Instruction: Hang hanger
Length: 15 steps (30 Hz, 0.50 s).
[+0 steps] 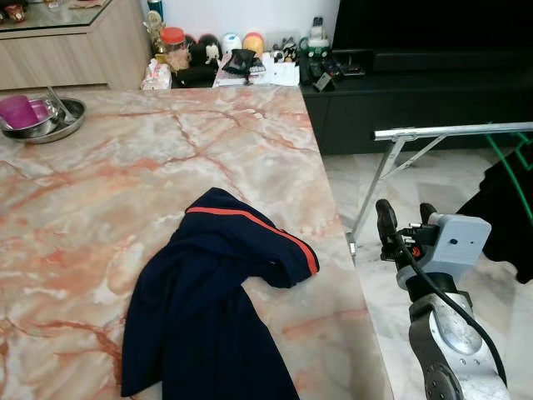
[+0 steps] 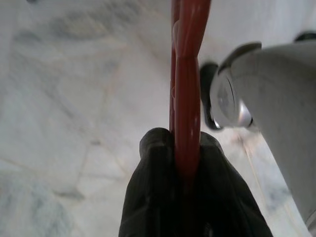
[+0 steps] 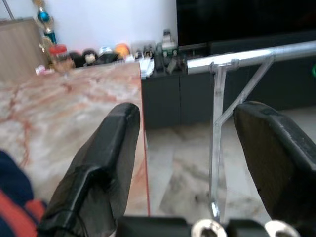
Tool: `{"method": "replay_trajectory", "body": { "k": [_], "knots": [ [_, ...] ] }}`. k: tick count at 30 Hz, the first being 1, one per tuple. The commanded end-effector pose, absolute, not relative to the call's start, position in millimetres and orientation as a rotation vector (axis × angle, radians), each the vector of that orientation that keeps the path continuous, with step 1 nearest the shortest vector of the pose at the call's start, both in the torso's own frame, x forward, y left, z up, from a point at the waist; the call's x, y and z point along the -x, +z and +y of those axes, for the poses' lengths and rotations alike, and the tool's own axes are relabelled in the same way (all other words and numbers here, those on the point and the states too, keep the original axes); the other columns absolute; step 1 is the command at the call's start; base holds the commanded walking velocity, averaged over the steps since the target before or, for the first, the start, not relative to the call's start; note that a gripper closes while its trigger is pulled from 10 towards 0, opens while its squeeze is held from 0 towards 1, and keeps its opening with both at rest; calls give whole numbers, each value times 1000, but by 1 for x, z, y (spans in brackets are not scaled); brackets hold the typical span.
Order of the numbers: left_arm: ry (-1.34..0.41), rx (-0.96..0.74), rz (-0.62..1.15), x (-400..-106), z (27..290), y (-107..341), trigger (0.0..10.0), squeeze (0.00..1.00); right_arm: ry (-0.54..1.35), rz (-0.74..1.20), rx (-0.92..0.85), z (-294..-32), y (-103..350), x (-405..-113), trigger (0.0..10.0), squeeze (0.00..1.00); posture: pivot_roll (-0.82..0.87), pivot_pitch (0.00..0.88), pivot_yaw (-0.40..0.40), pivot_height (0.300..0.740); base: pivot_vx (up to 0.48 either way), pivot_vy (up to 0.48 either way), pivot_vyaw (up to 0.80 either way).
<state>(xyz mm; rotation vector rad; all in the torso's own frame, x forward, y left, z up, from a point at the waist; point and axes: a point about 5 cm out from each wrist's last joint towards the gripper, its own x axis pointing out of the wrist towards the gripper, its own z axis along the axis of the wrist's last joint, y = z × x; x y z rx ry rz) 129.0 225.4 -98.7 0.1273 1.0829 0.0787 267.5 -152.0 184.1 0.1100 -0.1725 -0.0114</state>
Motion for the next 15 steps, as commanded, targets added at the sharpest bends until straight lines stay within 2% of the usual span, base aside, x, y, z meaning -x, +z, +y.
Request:
{"method": "replay_trajectory", "body": {
  "k": [1, 15],
  "knots": [
    [43, -114, 1148, -113, 216, -106, 10000, 0, -10, -174, -110, -154, 184, -267, 10000, 0, -47, 181, -7, 740, 0, -352, 0],
    [35, -112, 1150, -113, 216, -106, 10000, 0, 8, -174, -111, -151, 183, -268, 10000, 0, -45, 181, -6, 740, 0, -353, 0]
  ]
}}
